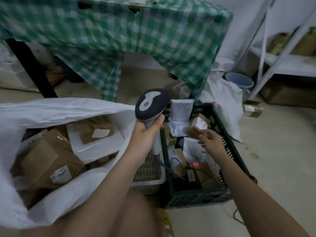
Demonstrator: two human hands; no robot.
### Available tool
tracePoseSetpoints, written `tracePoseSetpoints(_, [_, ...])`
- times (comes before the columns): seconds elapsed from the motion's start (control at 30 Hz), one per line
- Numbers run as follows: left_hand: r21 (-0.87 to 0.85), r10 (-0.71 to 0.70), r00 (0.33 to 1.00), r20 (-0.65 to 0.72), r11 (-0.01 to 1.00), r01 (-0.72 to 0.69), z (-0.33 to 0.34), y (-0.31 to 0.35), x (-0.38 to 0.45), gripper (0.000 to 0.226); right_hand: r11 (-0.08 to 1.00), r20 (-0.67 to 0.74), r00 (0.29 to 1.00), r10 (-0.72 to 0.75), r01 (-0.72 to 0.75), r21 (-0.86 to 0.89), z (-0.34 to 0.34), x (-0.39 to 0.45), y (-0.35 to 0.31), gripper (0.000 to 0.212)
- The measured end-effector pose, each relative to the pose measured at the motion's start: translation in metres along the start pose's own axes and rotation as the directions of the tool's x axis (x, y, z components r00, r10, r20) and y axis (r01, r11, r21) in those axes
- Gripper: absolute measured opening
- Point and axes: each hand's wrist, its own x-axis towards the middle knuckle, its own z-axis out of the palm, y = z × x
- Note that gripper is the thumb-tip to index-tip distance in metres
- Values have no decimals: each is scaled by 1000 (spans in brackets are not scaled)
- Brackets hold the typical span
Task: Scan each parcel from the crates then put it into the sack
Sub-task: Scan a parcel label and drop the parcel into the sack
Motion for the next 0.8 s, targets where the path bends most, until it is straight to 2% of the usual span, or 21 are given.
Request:
tracePoseSetpoints(0.1, [41,-30,998,49,999,28,31,-23,17,32,986,-42,994,96,-101,-131,-19,14,43,9])
tracePoseSetpoints(0.23, [108,-97,989,108,990,86,58,-62,41,22,951,-10,994,113,-111,-290,-32,23,93,16])
tracePoseSetpoints(0.4, [177,-175,975,135,973,151,72,-104,58,44,861,195,959,207,-84,-502,-25,49,150,15])
tracePoseSetpoints(0.47, [190,-206,970,130,965,180,74,-121,62,46,802,244,938,246,-55,-594,-16,62,167,25])
tracePoseSetpoints(0.53, [216,-233,964,130,955,202,76,-135,64,45,799,289,917,275,-50,-599,-7,71,167,31])
tracePoseSetpoints(0.63, [237,-275,953,129,942,239,78,-147,64,44,792,347,885,309,-38,-610,6,87,178,29])
tracePoseSetpoints(0.7, [253,-288,948,134,935,249,79,-149,65,43,771,337,874,349,-64,-634,14,95,186,26])
tracePoseSetpoints(0.8, [261,-288,950,121,933,249,79,-149,68,41,689,291,873,392,-69,-721,21,103,198,33])
